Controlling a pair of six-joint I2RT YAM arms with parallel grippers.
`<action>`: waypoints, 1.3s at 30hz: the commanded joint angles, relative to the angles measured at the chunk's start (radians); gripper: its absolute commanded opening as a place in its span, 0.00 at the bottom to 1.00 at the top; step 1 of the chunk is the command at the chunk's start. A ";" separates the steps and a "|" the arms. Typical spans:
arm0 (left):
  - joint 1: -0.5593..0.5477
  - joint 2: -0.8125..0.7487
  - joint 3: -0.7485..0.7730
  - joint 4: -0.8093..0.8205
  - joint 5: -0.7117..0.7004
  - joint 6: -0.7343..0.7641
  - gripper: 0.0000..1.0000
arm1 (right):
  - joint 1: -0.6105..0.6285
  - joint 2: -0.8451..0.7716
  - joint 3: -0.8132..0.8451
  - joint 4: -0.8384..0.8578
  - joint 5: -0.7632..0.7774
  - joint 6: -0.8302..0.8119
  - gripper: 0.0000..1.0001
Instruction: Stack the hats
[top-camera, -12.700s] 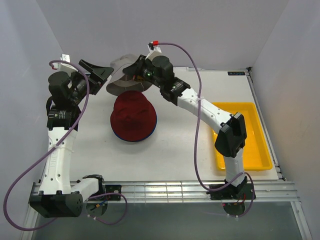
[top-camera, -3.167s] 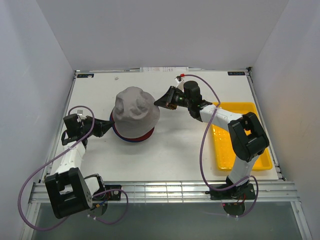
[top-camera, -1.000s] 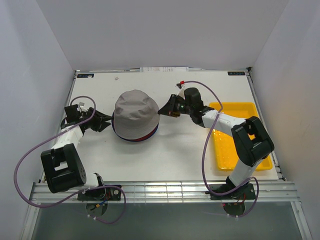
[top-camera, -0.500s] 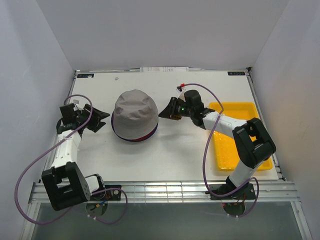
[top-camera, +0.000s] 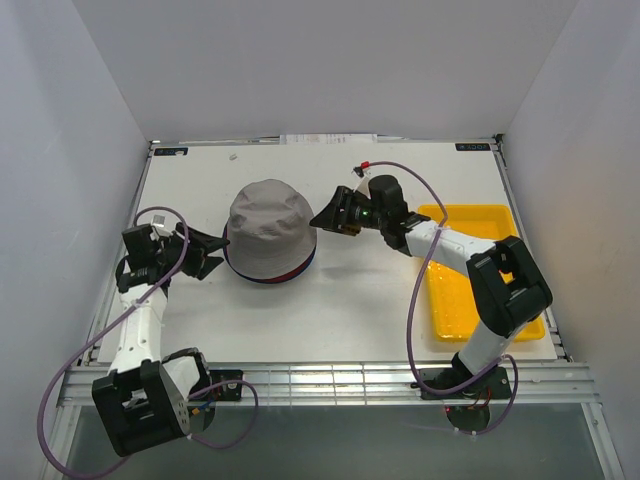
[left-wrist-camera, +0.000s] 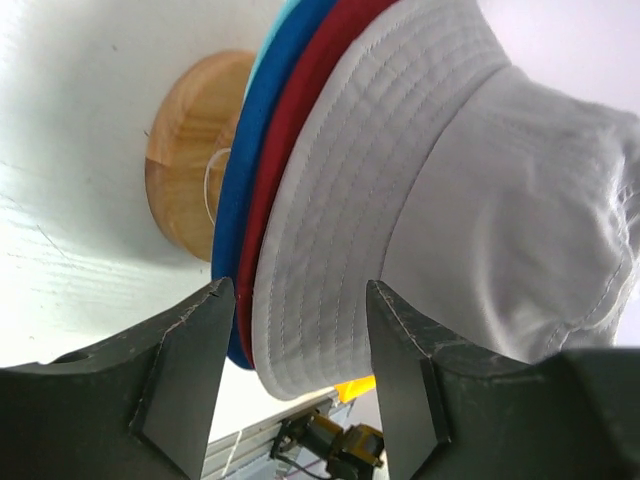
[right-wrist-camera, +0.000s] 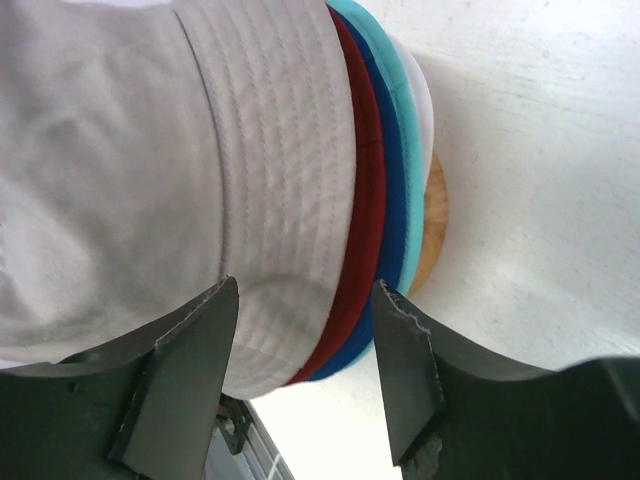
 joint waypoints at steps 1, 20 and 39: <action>0.006 -0.040 -0.014 -0.019 0.060 -0.023 0.65 | 0.001 0.034 0.063 0.067 -0.035 0.033 0.62; 0.006 0.027 -0.080 0.095 0.052 -0.073 0.32 | 0.004 0.108 0.072 0.157 -0.056 0.124 0.37; 0.006 0.143 -0.024 0.144 -0.008 -0.049 0.00 | 0.003 0.037 -0.026 0.168 -0.036 0.105 0.13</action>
